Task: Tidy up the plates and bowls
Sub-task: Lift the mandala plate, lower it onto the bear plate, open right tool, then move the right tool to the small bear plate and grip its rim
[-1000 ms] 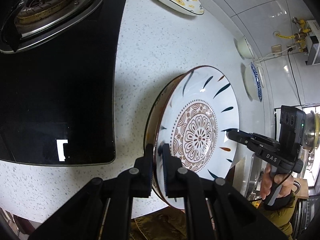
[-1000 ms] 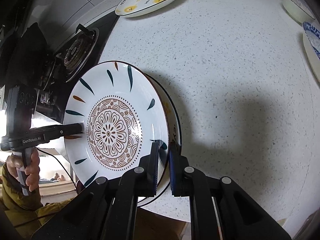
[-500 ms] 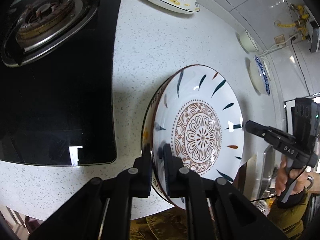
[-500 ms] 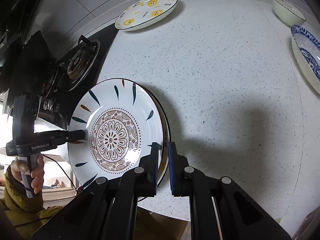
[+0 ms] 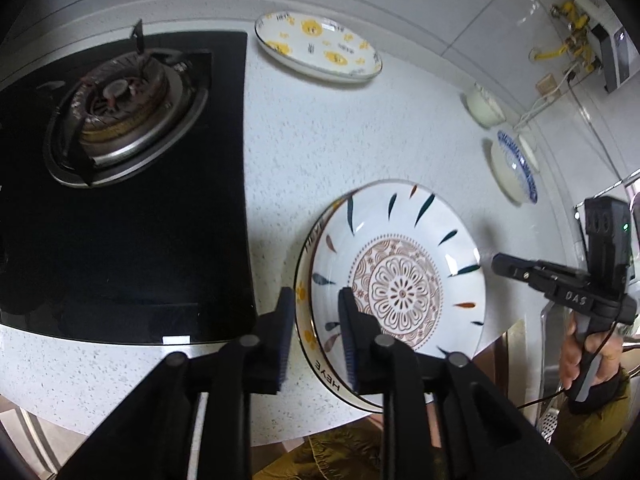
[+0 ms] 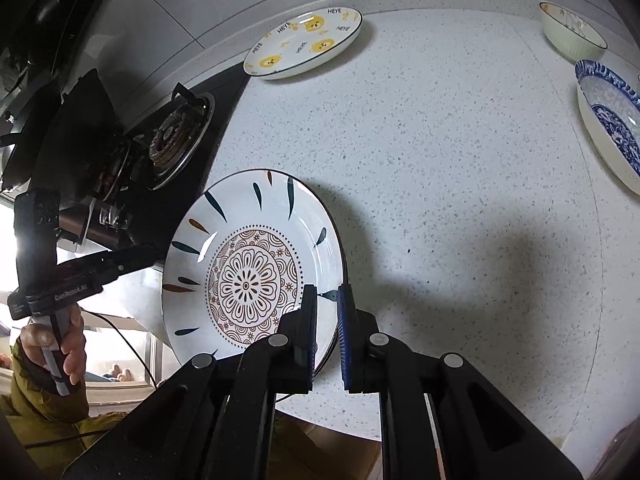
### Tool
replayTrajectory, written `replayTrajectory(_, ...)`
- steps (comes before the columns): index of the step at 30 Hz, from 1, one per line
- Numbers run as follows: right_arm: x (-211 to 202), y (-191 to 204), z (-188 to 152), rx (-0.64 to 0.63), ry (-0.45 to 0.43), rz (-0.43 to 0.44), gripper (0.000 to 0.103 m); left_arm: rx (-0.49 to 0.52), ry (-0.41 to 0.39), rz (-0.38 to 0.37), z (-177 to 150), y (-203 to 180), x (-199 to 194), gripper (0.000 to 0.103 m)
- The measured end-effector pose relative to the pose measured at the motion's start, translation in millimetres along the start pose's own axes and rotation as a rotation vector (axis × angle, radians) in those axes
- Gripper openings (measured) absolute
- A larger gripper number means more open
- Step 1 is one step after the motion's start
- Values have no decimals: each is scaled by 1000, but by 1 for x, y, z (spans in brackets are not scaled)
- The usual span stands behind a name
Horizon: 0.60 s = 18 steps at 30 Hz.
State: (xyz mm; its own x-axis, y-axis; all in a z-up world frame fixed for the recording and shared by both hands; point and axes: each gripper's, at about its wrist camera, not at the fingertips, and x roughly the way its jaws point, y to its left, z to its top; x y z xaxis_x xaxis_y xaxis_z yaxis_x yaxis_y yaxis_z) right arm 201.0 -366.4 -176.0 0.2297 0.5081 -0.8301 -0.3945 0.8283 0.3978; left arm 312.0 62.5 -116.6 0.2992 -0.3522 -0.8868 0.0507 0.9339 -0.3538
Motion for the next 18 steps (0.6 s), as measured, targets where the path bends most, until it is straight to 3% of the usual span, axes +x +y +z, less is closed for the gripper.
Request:
replayTrajectory(4,-15,1,4,-13,-62,0,14,-32,-70,-58,3,6,-23,32)
replayTrajectory(6,-21,2,8,-16,-87,10,28,-38,-92,-95,4,9,-30,34)
replayTrajectory(8,-27,2,14,-16,-121,16,52,-30,-129,-111,5,7,-38,38)
replayTrajectory(12,-33,-1,32,-12,-155,33,57,-28,-141,-160,16,3,-43,40)
replayTrajectory(14,-34,-3,44,-18,-161,36,67,-16,-110,-169,29,0,-39,40)
replayTrajectory(18,-31,-7,75,-43,-159,42,69,-28,-99,-153,66,2,-31,40)
